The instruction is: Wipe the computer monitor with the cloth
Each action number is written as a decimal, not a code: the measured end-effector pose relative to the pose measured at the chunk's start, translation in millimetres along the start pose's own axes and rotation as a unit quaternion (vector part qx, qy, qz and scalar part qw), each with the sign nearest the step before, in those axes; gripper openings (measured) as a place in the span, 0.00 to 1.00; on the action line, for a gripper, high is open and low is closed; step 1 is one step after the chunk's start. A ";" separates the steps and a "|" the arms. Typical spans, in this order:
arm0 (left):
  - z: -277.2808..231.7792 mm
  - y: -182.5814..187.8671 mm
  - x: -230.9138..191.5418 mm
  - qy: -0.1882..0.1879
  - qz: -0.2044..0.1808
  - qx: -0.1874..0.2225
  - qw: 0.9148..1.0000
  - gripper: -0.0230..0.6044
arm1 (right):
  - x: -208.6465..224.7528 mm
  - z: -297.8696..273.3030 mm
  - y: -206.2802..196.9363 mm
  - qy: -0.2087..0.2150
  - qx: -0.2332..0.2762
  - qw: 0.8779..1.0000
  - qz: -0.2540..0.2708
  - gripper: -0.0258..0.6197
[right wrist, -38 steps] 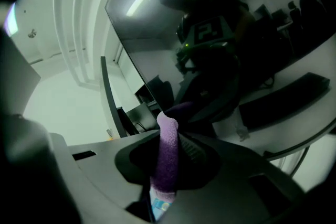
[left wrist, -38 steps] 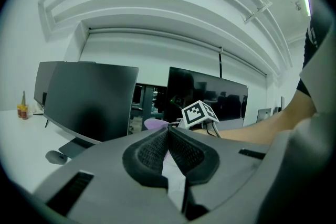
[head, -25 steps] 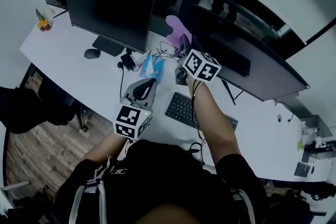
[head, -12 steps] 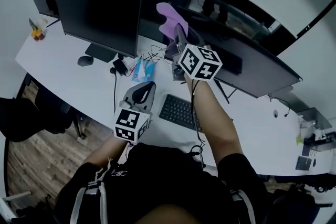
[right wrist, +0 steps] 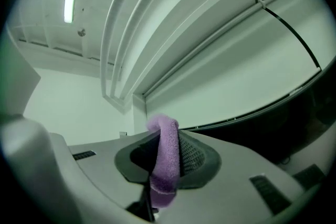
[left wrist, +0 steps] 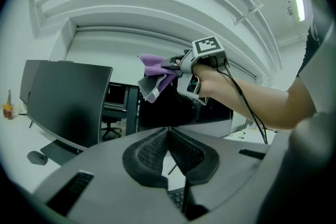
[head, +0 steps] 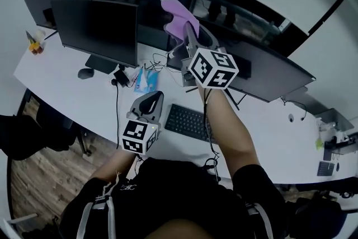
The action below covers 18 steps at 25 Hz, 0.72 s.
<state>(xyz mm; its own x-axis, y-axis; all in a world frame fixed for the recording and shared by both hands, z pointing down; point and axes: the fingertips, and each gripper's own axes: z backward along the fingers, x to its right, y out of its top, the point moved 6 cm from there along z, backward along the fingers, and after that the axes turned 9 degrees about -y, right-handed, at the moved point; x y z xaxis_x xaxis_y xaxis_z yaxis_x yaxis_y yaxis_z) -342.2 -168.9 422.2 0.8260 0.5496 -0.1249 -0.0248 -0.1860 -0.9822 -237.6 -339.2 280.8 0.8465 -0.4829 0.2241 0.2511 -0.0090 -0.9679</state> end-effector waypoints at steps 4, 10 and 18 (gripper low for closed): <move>-12.8 2.5 12.2 -0.010 -0.002 0.003 1.000 0.06 | 16.9 11.1 13.2 -0.010 0.009 1.000 0.001 0.17; -27.1 2.4 35.8 -0.030 -0.007 -0.002 1.000 0.06 | 46.5 35.0 34.6 -0.035 0.024 0.999 0.003 0.17; -50.3 3.7 68.1 -0.054 -0.013 -0.008 0.998 0.06 | 89.8 65.2 54.2 -0.089 0.018 0.994 0.053 0.17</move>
<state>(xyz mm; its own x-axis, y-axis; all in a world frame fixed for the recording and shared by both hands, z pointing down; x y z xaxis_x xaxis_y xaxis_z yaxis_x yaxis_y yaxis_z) -257.7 -173.2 417.1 0.7606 0.6391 -0.1141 0.0063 -0.1830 -0.9831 -117.4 -326.0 255.9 0.9380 -0.3170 0.1403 0.1697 0.0668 -0.9832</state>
